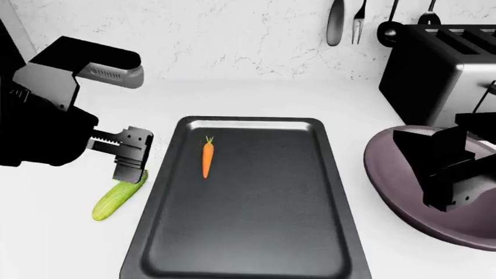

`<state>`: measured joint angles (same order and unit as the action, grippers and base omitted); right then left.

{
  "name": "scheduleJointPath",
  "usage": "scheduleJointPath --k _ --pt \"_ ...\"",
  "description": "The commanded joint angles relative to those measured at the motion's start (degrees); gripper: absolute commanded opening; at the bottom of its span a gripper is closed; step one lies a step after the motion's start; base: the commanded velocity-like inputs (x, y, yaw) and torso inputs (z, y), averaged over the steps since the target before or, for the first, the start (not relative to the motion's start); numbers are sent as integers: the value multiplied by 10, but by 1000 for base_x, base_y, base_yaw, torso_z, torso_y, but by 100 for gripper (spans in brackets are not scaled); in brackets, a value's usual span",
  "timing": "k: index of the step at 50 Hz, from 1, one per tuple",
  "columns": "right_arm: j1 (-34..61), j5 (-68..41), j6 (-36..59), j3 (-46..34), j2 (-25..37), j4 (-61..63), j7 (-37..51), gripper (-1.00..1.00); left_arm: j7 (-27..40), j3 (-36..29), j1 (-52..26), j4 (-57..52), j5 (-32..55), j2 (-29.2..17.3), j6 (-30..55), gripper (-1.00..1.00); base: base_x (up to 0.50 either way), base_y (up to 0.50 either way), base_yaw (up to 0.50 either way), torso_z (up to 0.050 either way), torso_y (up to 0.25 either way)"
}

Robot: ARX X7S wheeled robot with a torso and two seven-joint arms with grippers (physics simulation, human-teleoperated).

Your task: Place the two vegetables and bowl onto the tray for setting up a vegetable dip station.

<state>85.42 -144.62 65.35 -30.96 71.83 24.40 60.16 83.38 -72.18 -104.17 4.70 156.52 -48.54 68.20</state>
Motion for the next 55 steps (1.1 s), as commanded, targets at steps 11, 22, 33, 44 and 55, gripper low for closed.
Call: scheduleJointPath --k 11,22,33,44,55 --pt "-10 1 -11 4 7 8 -10 100 -42 2 -16 60 -115 8 150 100 0 0 0 0 0" --pt "-11 2 -13 4 8 8 -11 100 -77 17 30 24 -141 -6 152 100 0 0 0 0 0" --pt "-10 2 -15 1 4 8 -8 100 -94 22 50 10 -167 -30 158 100 0 0 0 0 0" --pt "-13 5 -18 3 7 10 -13 100 -143 48 76 12 -230 -9 177 100 0 0 0 0 0" --pt "-27 17 -22 8 11 14 -25 100 -177 64 83 9 -294 6 185 100 0 0 0 0 0"
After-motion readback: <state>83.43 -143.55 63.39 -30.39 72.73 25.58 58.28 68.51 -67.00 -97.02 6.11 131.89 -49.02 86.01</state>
